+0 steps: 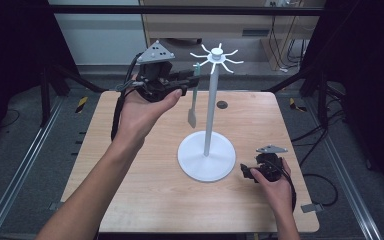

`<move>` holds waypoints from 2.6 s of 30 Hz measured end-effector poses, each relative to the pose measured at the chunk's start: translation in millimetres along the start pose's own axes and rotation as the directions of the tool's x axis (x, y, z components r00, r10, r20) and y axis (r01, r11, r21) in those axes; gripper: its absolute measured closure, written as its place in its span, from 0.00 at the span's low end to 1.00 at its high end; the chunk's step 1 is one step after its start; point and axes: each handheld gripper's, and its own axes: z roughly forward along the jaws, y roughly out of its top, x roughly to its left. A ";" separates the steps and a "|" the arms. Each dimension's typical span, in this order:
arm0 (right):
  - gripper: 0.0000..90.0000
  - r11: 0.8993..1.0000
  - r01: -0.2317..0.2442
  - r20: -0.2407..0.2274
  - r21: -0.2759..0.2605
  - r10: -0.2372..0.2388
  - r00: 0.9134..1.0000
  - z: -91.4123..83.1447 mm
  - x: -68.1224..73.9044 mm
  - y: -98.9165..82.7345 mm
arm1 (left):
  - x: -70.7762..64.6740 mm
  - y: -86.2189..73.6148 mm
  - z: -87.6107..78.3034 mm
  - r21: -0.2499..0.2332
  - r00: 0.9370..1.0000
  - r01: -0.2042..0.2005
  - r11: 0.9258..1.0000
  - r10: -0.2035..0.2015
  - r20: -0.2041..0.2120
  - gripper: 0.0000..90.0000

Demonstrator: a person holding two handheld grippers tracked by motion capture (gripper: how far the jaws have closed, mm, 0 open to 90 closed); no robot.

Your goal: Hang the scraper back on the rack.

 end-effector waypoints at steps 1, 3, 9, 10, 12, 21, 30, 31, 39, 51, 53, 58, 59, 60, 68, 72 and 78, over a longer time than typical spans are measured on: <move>0.09 1.000 0.006 0.000 -0.004 -0.006 1.000 -0.2 -0.7 0.0 | 0.2 0.1 -0.7 -0.004 1.000 -0.003 1.000 0.003 0.000 0.77; 0.09 1.000 0.006 0.001 -0.006 -0.006 1.000 -0.5 -0.6 -0.1 | -0.2 0.3 -3.0 -0.008 1.000 -0.010 1.000 0.010 -0.003 0.74; 0.09 1.000 0.010 0.003 -0.006 -0.010 1.000 -1.3 0.4 -0.1 | -3.9 -1.2 -13.4 -0.027 1.000 -0.019 0.999 0.018 -0.017 0.68; 0.09 1.000 0.010 0.003 -0.007 -0.010 1.000 -1.3 0.3 0.0 | -4.8 -1.6 -15.1 -0.026 1.000 -0.023 0.999 0.022 -0.018 0.67; 0.09 1.000 0.009 0.004 -0.007 -0.009 1.000 -1.4 0.1 -0.1 | -6.3 -2.8 -18.3 -0.027 0.999 -0.030 0.999 0.030 -0.022 0.65; 0.09 1.000 0.008 0.005 -0.015 -0.008 1.000 -2.0 0.5 -0.4 | -8.9 -15.9 -28.9 -0.009 0.999 -0.037 0.999 0.037 -0.030 0.54; 0.09 1.000 0.016 0.005 -0.015 -0.016 1.000 -1.1 2.0 0.3 | -7.0 -38.2 -36.9 0.036 0.999 -0.040 0.999 0.041 -0.031 0.30; 0.09 1.000 0.016 0.004 -0.013 -0.016 1.000 -1.6 2.6 0.4 | -6.9 -41.3 -37.4 0.044 0.998 -0.042 0.998 0.043 -0.034 0.27; 0.09 1.000 0.024 0.009 -0.009 -0.024 1.000 -2.6 4.8 1.3 | -3.2 -72.9 -46.8 0.068 0.997 -0.043 0.997 0.047 -0.057 0.16; 0.09 1.000 0.016 0.009 -0.012 -0.016 1.000 -3.2 3.3 0.3 | 5.8 -137.2 -62.6 0.135 0.993 -0.006 0.991 0.021 -0.114 0.12; 0.09 1.000 0.015 0.009 -0.012 -0.015 1.000 -3.8 4.2 0.3 | 6.7 -147.7 -64.6 0.143 0.993 -0.003 0.990 0.020 -0.113 0.12; 0.09 1.000 0.019 0.013 -0.011 -0.019 1.000 -4.8 5.5 0.0 | 8.4 -174.2 -66.8 0.153 0.993 -0.029 0.988 0.046 -0.108 0.10; 0.09 1.000 0.019 0.014 -0.011 -0.019 1.000 -4.8 5.4 0.0 | 8.8 -179.3 -67.3 0.152 0.994 -0.024 0.988 0.040 -0.104 0.10; 0.09 1.000 0.020 0.013 -0.013 -0.020 1.000 -4.6 5.2 -0.1 | 9.0 -184.4 -68.0 0.152 0.994 -0.019 0.988 0.035 -0.102 0.10; 0.09 1.000 0.012 0.023 -0.014 -0.012 1.000 -5.4 3.2 -0.5 | 15.1 -224.4 -73.6 0.187 0.992 0.010 0.982 0.014 -0.126 0.09; 0.09 1.000 0.007 0.022 -0.011 -0.006 1.000 -5.8 3.6 -0.9 | 19.9 -245.7 -75.7 0.228 0.989 0.012 0.974 0.023 -0.149 0.08; 0.09 1.000 0.013 0.024 -0.009 -0.013 1.000 -4.8 3.7 -0.9 | 24.2 -272.7 -77.3 0.277 0.984 0.017 0.961 0.033 -0.176 0.07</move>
